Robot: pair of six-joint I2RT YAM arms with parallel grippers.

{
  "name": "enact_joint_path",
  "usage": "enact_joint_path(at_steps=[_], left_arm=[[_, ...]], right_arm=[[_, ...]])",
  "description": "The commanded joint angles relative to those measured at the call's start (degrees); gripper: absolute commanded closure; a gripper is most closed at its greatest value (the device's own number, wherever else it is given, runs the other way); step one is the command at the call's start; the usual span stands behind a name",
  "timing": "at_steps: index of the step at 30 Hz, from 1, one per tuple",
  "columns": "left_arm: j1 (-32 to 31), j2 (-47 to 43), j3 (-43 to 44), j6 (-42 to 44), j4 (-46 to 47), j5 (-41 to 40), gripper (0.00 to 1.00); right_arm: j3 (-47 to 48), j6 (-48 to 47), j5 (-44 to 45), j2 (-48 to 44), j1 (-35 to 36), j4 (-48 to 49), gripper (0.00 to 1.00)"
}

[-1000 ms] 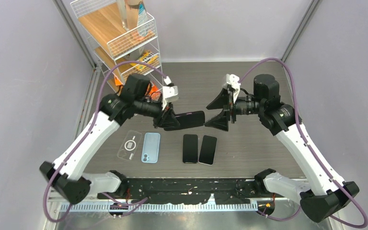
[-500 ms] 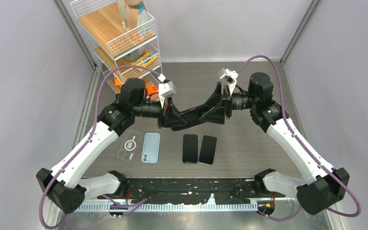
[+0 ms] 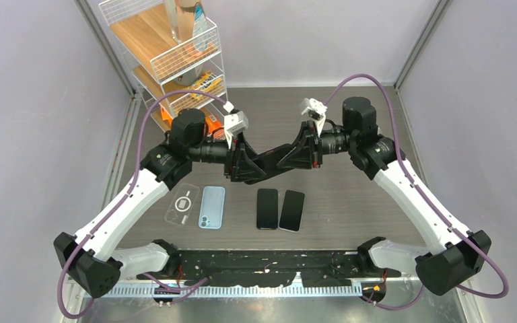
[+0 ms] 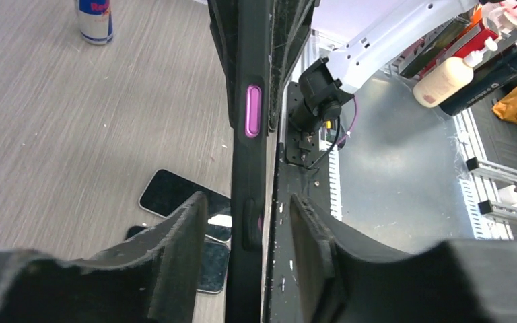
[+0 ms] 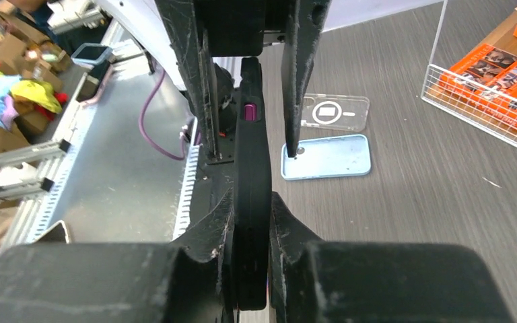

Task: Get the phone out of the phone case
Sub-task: Remove the phone case from the phone.

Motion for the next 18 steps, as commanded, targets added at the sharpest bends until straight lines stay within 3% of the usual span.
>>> enact_joint_path(at_steps=[1, 4, 7, 18], left_arm=[[-0.3, 0.3, 1.6, 6.3, -5.0, 0.3, 0.42], [-1.3, 2.7, 5.6, 13.6, -13.9, -0.9, 0.37], [-2.3, 5.0, 7.3, 17.3, -18.9, -1.9, 0.39], [-5.4, 7.6, 7.4, 20.3, -20.8, -3.5, 0.71]], right_arm=[[8.6, -17.7, 4.4, 0.7, 3.0, -17.8, 0.94], [10.5, -21.7, 6.6, 1.3, 4.2, -22.0, 0.95], [12.4, -24.5, 8.4, 2.0, 5.1, -24.4, 0.95], [12.9, -23.7, 8.4, 2.1, 5.7, -24.2, 0.95]])
